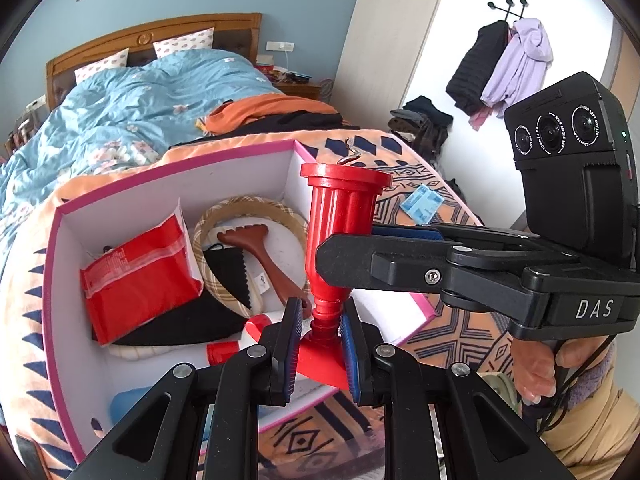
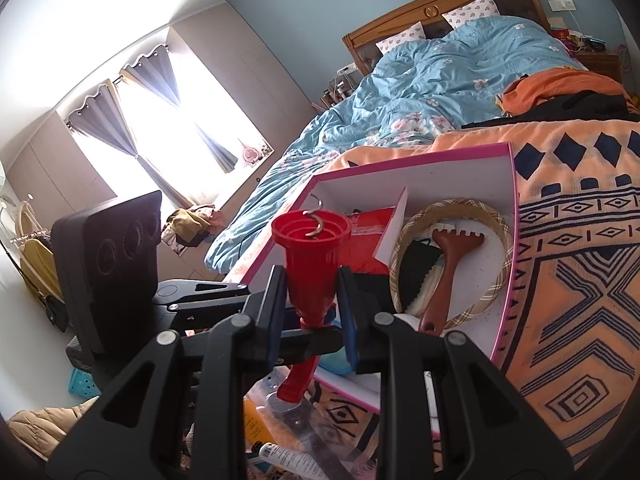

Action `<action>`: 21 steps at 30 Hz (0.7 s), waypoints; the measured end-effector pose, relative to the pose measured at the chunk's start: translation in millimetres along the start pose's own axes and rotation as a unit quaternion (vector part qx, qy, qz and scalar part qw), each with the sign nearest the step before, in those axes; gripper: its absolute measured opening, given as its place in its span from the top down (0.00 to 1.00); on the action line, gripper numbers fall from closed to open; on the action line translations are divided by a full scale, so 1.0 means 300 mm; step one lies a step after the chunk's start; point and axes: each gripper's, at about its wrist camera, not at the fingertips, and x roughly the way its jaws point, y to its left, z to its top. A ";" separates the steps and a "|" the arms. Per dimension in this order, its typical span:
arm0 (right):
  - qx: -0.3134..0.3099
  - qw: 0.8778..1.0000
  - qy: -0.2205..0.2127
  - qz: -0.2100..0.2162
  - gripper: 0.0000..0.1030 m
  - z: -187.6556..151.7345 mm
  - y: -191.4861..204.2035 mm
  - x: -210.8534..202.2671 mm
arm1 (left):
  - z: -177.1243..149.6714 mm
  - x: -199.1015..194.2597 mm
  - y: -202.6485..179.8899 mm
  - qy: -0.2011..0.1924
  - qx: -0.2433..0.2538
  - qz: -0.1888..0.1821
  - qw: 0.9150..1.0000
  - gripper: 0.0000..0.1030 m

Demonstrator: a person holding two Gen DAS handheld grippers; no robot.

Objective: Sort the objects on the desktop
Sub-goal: 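Carry the red object with both tools over the pink box, then lower the red object into the pink box and open both tools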

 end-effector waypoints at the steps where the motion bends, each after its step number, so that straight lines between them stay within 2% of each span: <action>1: 0.000 1.000 0.001 -0.001 0.73 0.002 -0.004 0.004 | 0.003 0.003 0.003 0.001 -0.001 0.000 1.000 0.82; 21: 0.011 1.000 0.021 -0.014 0.73 0.037 -0.051 0.059 | 0.030 0.067 0.043 0.019 -0.017 0.012 1.000 0.82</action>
